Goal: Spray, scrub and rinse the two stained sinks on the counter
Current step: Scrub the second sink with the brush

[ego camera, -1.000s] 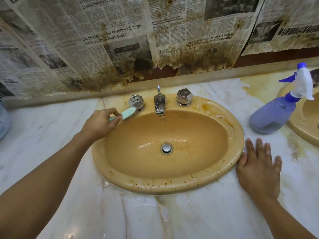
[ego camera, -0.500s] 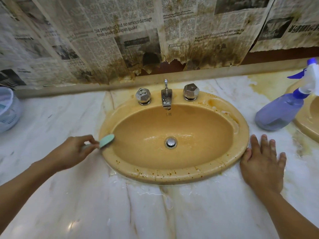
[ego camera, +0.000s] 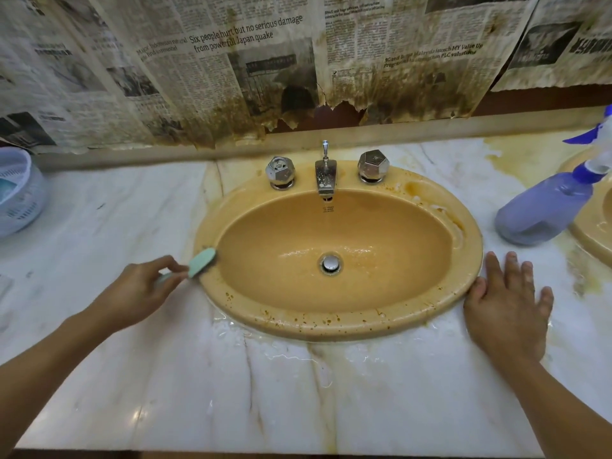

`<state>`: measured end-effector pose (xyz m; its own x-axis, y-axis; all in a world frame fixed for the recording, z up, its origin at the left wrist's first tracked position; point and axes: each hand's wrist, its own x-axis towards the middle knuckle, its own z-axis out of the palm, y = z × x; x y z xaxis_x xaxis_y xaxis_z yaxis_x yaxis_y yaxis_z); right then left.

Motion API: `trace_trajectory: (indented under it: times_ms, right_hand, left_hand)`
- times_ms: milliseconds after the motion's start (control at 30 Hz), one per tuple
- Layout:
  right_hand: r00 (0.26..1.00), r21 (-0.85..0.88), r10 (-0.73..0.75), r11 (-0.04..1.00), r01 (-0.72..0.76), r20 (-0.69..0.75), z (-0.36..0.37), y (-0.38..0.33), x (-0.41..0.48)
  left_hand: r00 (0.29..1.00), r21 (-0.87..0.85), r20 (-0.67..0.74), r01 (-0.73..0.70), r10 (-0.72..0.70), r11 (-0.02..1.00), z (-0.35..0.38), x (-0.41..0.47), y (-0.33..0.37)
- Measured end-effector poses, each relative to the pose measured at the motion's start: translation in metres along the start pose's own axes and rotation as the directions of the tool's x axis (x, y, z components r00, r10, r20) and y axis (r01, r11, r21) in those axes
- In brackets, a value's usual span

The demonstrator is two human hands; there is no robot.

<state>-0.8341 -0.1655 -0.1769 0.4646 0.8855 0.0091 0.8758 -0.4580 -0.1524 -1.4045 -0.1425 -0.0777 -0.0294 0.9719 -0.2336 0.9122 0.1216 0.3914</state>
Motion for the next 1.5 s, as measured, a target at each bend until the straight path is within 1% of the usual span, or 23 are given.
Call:
trace_trajectory:
  times_ms: [67,133,200,300,333,400,467,500,600,667,767,833,900,967,1033,1100,1167,1267,1333,1400,1433,1467,1500]
  right_hand:
    - [1.0,-0.005,-0.002,1.0,0.002,0.008,0.0,0.001,0.0]
    - [1.0,-0.017,0.001,1.0,-0.001,0.016,0.0,0.001,0.0]
    - [1.0,-0.025,-0.001,1.0,0.001,0.021,-0.001,0.001,0.0]
    - [1.0,-0.024,-0.003,1.0,0.003,0.012,-0.001,0.0,0.001]
    - [1.0,-0.023,-0.006,1.0,0.006,0.01,0.0,0.0,0.001]
    - [1.0,-0.011,-0.011,1.0,0.011,0.005,-0.001,0.0,0.0]
    - [1.0,0.003,-0.017,1.0,0.017,-0.001,0.0,0.0,0.0]
    - [1.0,0.007,-0.02,1.0,0.02,-0.006,-0.001,0.0,-0.001]
    - [1.0,0.019,-0.02,1.0,0.021,-0.015,-0.001,0.001,0.0]
    - [1.0,0.03,-0.022,0.999,0.022,-0.012,-0.002,0.001,0.0]
    - [1.0,0.031,-0.024,0.999,0.024,-0.01,-0.001,0.0,-0.002]
    - [1.0,0.031,-0.022,0.999,0.022,-0.007,0.0,0.001,-0.001]
    - [1.0,0.03,-0.02,0.999,0.02,-0.004,0.0,0.001,0.0]
    - [1.0,0.034,-0.023,0.999,0.023,-0.001,0.0,0.001,0.0]
    - [1.0,0.037,-0.026,0.999,0.026,0.002,0.0,0.002,-0.001]
    - [1.0,0.032,-0.027,0.999,0.027,-0.004,0.001,0.003,-0.001]
    - [1.0,0.029,-0.029,0.999,0.029,-0.007,0.002,0.003,0.0]
    - [0.999,0.027,-0.032,0.999,0.033,-0.01,0.002,0.002,0.001]
    - [1.0,0.032,-0.031,0.999,0.031,-0.003,0.002,0.003,0.0]
    - [1.0,0.036,-0.026,0.999,0.027,-0.003,0.002,0.003,-0.001]
    - [1.0,0.036,-0.026,0.999,0.026,-0.006,0.001,0.003,-0.002]
    - [1.0,0.033,-0.026,0.999,0.026,-0.008,0.001,0.002,-0.001]
    - [1.0,0.029,-0.027,0.999,0.028,-0.009,0.001,0.001,-0.001]
  left_hand:
    - [0.99,-0.035,-0.13,0.044,-0.049,0.998,0.003,0.021,0.011]
    - [0.98,-0.073,-0.173,0.088,-0.099,0.993,0.007,0.026,0.023]
    - [0.987,-0.067,-0.121,0.099,-0.106,0.993,0.019,0.0,0.029]
    - [0.997,-0.081,-0.063,0.041,-0.047,0.996,0.044,-0.059,0.041]
    - [0.995,-0.084,-0.095,0.036,-0.043,0.996,0.05,-0.065,0.043]
    - [0.965,-0.114,-0.223,0.115,-0.138,0.987,0.059,-0.058,0.045]
    - [0.925,-0.2,-0.316,0.153,-0.211,0.968,0.072,-0.056,0.05]
    - [0.926,-0.224,-0.316,0.14,-0.208,0.965,0.081,-0.064,0.057]
    - [0.966,-0.24,-0.223,0.076,-0.131,0.968,0.101,-0.105,0.076]
    - [0.952,-0.275,-0.25,0.104,-0.176,0.956,0.101,-0.105,0.072]
    - [0.901,-0.335,-0.331,0.165,-0.28,0.928,0.089,-0.08,0.068]
    - [0.925,-0.316,-0.289,0.151,-0.247,0.937,0.095,-0.085,0.074]
    - [0.964,-0.277,-0.218,0.091,-0.154,0.957,0.105,-0.107,0.084]
    - [0.967,-0.259,-0.226,0.06,-0.121,0.964,0.106,-0.116,0.083]
    - [0.92,-0.315,-0.317,0.129,-0.232,0.94,0.102,-0.099,0.075]
    - [0.884,-0.385,-0.349,0.166,-0.31,0.908,0.097,-0.087,0.075]
    - [0.914,-0.357,-0.326,0.116,-0.24,0.927,0.109,-0.096,0.09]
    - [0.976,-0.337,-0.199,0.021,-0.093,0.941,0.133,-0.128,0.119]
    - [0.957,-0.359,-0.252,0.046,-0.145,0.932,0.133,-0.127,0.115]
    - [0.886,-0.418,-0.342,0.156,-0.314,0.895,0.12,-0.109,0.095]
    - [0.862,-0.463,-0.343,0.19,-0.373,0.866,0.112,-0.102,0.089]
    - [0.859,-0.479,-0.331,0.204,-0.391,0.854,0.109,-0.099,0.088]
    - [0.875,-0.473,-0.322,0.183,-0.362,0.862,0.111,-0.1,0.094]
